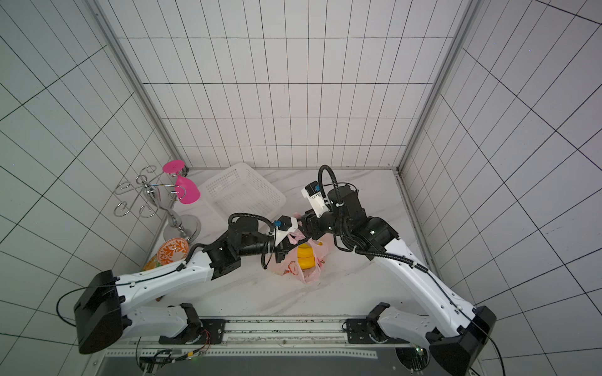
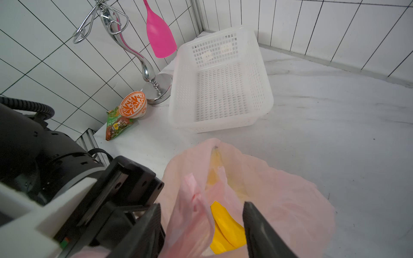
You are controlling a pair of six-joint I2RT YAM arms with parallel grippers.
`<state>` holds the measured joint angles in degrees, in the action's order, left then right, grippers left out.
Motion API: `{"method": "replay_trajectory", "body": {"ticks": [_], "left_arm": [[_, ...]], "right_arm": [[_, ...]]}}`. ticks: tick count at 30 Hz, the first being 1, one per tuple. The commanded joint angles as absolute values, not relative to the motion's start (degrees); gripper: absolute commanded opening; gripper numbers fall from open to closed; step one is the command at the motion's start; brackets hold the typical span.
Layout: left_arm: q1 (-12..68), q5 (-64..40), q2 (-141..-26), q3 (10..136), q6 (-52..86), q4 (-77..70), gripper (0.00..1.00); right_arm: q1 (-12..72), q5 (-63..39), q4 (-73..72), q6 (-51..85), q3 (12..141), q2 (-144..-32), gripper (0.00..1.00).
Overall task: Place the banana into a plastic bag & tie a knot
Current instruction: Cross the plastic bag at the center of the board.
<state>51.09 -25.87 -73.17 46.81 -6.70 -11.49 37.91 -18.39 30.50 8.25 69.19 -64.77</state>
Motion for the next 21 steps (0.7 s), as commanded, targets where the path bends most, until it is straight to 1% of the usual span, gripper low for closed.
{"method": "replay_trajectory", "body": {"ticks": [1, 4, 7, 9, 10, 15, 17, 21], "left_arm": [[51.4, -26.7, -73.6, 49.0, -8.3, -10.3, 0.00], [51.4, -25.8, -73.6, 48.9, -8.2, -10.3, 0.00], [51.3, -24.5, -73.6, 49.2, -7.6, -10.2, 0.00], [51.2, -23.7, -73.6, 49.3, -7.0, -10.3, 0.00], [51.2, -23.4, -73.7, 49.3, -6.6, -10.3, 0.00], [49.9, -22.1, -73.7, 49.6, -4.1, -10.1, 0.00], [49.4, -21.3, -73.7, 49.6, -3.5, -10.0, 0.00], [47.7, -21.8, -73.5, 49.8, -0.9, -10.2, 0.00]], "right_arm": [[37.9, -21.4, 28.2, 8.7, 73.7, -65.1, 0.54], [37.9, -22.2, 28.1, 8.9, 73.4, -65.3, 0.43], [37.9, -21.8, 28.1, 8.8, 72.8, -64.7, 0.27], [37.8, -20.7, 28.1, 8.7, 72.6, -63.9, 0.13], [37.9, -20.0, 28.2, 8.7, 72.6, -63.3, 0.10], [37.9, -18.4, 25.3, 7.8, 70.5, -58.5, 0.02], [37.8, -17.6, 23.4, 7.7, 68.5, -55.9, 0.00], [37.9, -17.0, 21.3, 6.9, 63.4, -51.5, 0.00]]}}
